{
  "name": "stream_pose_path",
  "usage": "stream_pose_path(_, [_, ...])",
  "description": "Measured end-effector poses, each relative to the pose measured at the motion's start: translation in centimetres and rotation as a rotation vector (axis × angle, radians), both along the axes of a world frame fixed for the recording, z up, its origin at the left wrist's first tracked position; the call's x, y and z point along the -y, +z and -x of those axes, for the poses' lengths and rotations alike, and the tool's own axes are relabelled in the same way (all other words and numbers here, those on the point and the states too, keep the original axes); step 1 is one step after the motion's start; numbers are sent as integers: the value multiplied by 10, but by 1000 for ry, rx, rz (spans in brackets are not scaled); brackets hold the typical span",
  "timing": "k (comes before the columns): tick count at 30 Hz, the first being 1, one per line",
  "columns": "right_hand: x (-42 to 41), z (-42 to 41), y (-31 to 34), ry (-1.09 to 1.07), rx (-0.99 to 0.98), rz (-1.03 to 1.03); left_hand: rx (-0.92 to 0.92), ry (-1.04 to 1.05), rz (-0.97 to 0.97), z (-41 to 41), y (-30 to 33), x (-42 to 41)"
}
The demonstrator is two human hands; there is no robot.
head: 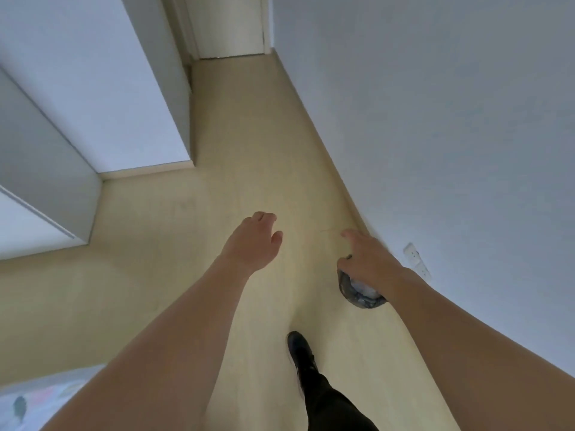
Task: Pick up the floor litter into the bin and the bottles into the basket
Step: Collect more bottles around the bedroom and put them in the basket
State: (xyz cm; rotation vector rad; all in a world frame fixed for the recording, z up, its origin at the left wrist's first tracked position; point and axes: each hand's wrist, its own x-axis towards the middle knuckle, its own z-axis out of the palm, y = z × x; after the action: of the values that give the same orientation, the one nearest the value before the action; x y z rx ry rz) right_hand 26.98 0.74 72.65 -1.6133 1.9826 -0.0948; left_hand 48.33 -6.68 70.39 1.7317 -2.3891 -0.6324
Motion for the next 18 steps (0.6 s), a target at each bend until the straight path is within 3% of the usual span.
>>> stream_pose_path(6, [160, -60, 3, 282, 26, 7, 104, 263, -40, -77, 11, 100])
stream_pose_path(10, [252, -130, 13, 502, -8, 67, 11, 508, 12, -138, 28, 147])
stream_pose_path(18, [354, -332, 13, 940, 0, 64, -93, 957, -8, -299, 17, 166])
